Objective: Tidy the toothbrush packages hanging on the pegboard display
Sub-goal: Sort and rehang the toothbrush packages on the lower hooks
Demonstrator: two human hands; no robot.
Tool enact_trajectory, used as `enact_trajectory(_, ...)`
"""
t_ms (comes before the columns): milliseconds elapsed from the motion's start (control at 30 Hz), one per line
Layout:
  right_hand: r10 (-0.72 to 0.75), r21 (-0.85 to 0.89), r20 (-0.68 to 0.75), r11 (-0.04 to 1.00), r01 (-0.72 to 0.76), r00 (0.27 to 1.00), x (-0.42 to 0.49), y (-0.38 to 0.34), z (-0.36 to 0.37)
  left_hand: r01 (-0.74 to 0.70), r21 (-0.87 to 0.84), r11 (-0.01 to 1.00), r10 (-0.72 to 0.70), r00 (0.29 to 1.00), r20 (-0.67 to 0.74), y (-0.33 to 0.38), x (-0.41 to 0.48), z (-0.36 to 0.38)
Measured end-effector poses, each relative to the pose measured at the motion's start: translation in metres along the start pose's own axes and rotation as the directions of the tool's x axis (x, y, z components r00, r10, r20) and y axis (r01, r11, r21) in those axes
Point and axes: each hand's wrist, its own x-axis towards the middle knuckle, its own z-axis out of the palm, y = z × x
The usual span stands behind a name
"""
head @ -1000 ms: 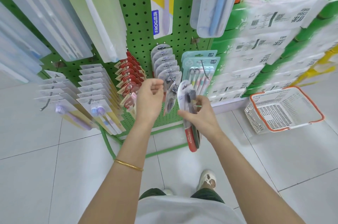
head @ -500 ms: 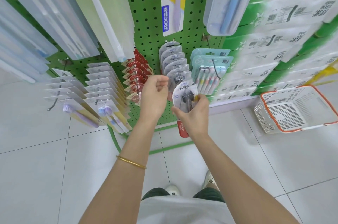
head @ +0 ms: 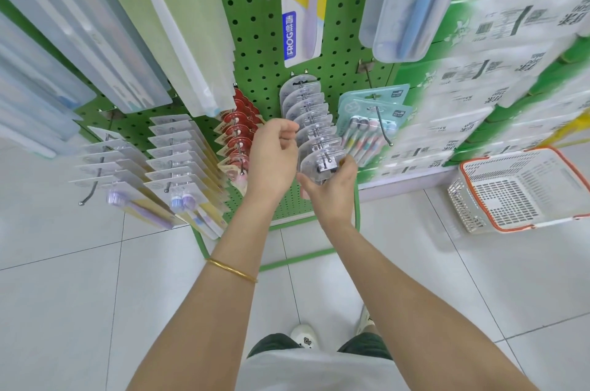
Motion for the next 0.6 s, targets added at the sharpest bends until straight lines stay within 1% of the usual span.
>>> enact_trajectory(133,-0.009,-0.001,0.021,1.0,0.009,1.0,0.003,0.004,0.002,-0.055,0.111,0.992,0.055,0.998,0.006,-0.001,0.008,0.002)
enact_trajectory(300,-0.041,-0.015,0.029,0.999,0.041,0.999,0.004,0.004,-0.002,-0.128,0.256,0.958,0.122,0.992,0.04,-0.002,0.02,0.003)
enact_trajectory(500,-0.022,-0.068,0.042,0.997,0.025,0.999,0.003,0.002,-0.004,-0.148,0.372,0.916,0.122,0.988,0.093,-0.001,0.03,0.008)
enact_trajectory(600,-0.013,-0.064,0.052,0.998,0.016,0.999,0.003,0.001,-0.006,-0.16,0.426,0.891,0.13,0.987,0.099,-0.002,0.032,0.011)
